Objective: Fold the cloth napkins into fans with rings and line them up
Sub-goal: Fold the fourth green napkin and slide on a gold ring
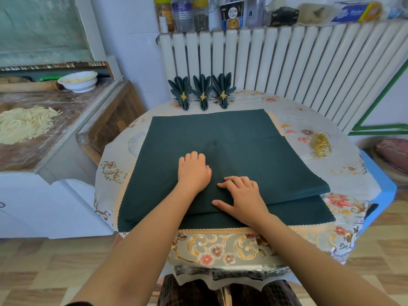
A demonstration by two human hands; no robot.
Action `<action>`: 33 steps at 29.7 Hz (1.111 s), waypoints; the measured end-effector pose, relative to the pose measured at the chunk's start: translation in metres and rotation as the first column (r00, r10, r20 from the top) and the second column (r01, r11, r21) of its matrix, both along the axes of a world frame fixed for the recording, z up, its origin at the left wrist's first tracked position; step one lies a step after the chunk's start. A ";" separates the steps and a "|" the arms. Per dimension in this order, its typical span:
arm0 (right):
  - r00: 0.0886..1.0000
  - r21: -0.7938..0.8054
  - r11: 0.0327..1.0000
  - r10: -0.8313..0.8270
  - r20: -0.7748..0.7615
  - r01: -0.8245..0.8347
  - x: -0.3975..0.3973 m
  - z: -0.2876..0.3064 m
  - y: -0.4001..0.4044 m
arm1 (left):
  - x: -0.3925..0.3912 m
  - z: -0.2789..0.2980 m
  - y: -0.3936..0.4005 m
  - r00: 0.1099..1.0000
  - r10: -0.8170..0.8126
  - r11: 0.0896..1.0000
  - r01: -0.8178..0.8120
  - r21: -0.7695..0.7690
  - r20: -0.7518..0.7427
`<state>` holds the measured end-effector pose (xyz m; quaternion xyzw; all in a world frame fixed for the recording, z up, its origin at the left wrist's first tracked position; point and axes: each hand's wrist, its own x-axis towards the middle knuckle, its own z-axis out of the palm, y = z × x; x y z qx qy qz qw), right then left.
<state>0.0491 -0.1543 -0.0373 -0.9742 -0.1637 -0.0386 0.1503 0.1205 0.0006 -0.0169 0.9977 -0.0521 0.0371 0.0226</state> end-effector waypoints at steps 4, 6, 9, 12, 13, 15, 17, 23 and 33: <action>1.000 0.009 1.000 -0.004 -0.013 0.004 0.000 0.002 0.001 | 0.006 -0.019 0.004 0.997 -0.069 0.970 0.073 -0.233 0.025; 1.000 0.023 1.000 0.000 -0.002 0.000 0.003 0.003 0.000 | 0.012 -0.021 0.006 0.991 -0.127 0.979 0.117 -0.169 -0.045; 0.999 0.039 0.999 0.017 -0.032 -0.016 0.004 0.001 -0.005 | 0.013 -0.022 0.005 0.984 -0.132 0.989 0.124 -0.075 -0.122; 0.994 0.003 0.997 0.074 -0.083 -0.074 0.008 0.005 -0.008 | 0.014 -0.024 0.005 0.982 -0.121 0.991 0.111 -0.078 -0.144; 0.989 -0.011 0.995 0.095 -0.112 -0.097 0.009 0.009 -0.010 | 0.013 -0.024 0.006 0.983 -0.118 0.991 0.108 -0.075 -0.142; 0.969 -0.007 0.987 0.154 -0.192 -0.158 0.018 0.020 -0.015 | 0.014 -0.024 0.006 0.984 -0.113 0.992 0.104 -0.072 -0.139; 0.945 0.070 0.979 0.202 -0.259 -0.190 0.037 0.027 -0.024 | 0.015 -0.025 0.005 0.985 -0.110 0.992 0.101 -0.074 -0.136; 0.973 -0.081 0.979 -0.194 -0.123 0.185 0.122 0.031 -0.053 | 0.013 -0.028 0.005 0.986 -0.107 0.991 0.095 -0.099 -0.125; 0.920 -0.334 0.916 -0.311 -0.237 0.224 0.191 0.040 -0.089 | 0.015 -0.033 0.005 0.991 -0.100 0.990 0.090 -0.113 -0.084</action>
